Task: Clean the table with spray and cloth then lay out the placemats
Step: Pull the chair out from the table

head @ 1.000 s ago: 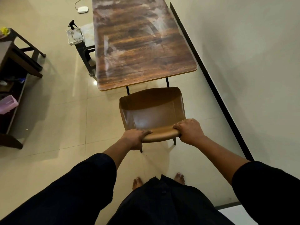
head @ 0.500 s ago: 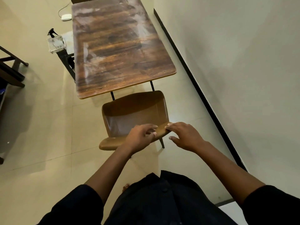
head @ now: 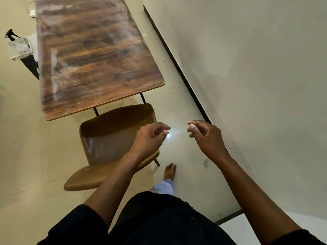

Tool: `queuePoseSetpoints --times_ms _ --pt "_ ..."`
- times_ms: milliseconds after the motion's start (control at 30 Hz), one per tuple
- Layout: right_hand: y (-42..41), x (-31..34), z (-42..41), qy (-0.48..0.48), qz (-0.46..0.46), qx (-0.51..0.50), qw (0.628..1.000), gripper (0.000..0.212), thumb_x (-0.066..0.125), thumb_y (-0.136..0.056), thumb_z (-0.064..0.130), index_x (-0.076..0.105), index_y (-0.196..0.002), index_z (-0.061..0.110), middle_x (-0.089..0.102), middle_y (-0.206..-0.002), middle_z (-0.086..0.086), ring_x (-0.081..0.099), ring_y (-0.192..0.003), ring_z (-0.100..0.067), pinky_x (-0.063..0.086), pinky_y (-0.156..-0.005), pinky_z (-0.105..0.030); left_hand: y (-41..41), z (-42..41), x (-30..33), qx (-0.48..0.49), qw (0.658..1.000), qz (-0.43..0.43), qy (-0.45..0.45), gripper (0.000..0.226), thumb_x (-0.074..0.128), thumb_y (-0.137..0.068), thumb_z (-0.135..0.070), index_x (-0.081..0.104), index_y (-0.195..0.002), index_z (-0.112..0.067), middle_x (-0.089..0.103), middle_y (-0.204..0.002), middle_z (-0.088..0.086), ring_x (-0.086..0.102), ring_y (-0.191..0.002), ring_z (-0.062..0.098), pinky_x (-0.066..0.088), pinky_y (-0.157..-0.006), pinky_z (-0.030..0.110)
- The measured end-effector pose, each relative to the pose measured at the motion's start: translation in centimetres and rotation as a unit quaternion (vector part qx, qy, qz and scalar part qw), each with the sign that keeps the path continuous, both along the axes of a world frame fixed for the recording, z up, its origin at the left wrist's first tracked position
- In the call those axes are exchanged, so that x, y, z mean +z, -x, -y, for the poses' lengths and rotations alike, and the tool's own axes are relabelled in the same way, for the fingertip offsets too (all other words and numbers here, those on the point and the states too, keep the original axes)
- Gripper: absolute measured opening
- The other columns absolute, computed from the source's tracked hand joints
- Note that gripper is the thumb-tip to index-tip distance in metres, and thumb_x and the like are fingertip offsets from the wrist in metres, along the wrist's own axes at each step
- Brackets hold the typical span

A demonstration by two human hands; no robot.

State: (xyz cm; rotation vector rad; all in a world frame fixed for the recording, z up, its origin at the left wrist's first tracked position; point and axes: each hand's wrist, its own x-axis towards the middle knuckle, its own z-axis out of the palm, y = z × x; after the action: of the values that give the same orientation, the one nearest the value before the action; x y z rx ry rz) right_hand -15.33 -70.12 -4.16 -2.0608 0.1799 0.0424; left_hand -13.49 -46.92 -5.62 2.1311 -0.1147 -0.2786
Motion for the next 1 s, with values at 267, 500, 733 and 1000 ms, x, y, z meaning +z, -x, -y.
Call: queuePoseSetpoints --times_ms 267,500,733,1000 --pt "-7.8 0.6 5.0 -0.032 -0.040 -0.004 0.999 0.021 0.059 -0.102 0.030 0.074 -0.114 0.024 0.077 -0.095 0.006 0.075 -0.082 -0.008 0.056 -0.077 -0.028 -7.2 4.9 -1.0 0.010 0.999 -0.022 0.040 0.022 0.066 -0.110 -0.028 0.080 -0.127 -0.026 0.081 -0.122 -0.003 0.074 -0.115 0.011 0.062 -0.101 0.038" --pt "-15.7 0.5 9.4 -0.038 -0.093 0.010 0.995 0.019 0.058 -0.103 0.029 0.074 -0.112 0.026 0.078 -0.096 0.004 0.076 -0.083 -0.012 0.055 -0.078 -0.028 -13.4 7.5 -2.3 0.024 0.996 -0.060 0.068 0.019 0.065 -0.109 -0.033 0.079 -0.120 -0.039 0.081 -0.117 -0.013 0.075 -0.114 0.004 0.064 -0.102 0.045" --pt "-23.8 0.1 12.1 -0.060 -0.076 0.016 0.995 0.020 0.058 -0.103 0.028 0.074 -0.113 0.022 0.078 -0.094 0.002 0.076 -0.082 -0.014 0.056 -0.073 -0.030 -19.9 10.7 -1.0 0.050 0.994 -0.075 0.069 0.019 0.065 -0.110 -0.026 0.077 -0.116 -0.041 0.081 -0.109 -0.017 0.075 -0.107 -0.002 0.064 -0.100 0.041" --pt "-36.2 -0.8 15.4 -0.103 -0.045 0.007 0.994 0.018 0.059 -0.102 0.026 0.074 -0.110 0.019 0.078 -0.089 -0.001 0.075 -0.080 -0.018 0.056 -0.071 -0.031 -30.2 15.2 0.3 0.118 0.988 -0.058 0.080 0.020 0.065 -0.110 -0.020 0.080 -0.122 -0.025 0.082 -0.109 -0.011 0.076 -0.105 -0.001 0.063 -0.097 0.034"
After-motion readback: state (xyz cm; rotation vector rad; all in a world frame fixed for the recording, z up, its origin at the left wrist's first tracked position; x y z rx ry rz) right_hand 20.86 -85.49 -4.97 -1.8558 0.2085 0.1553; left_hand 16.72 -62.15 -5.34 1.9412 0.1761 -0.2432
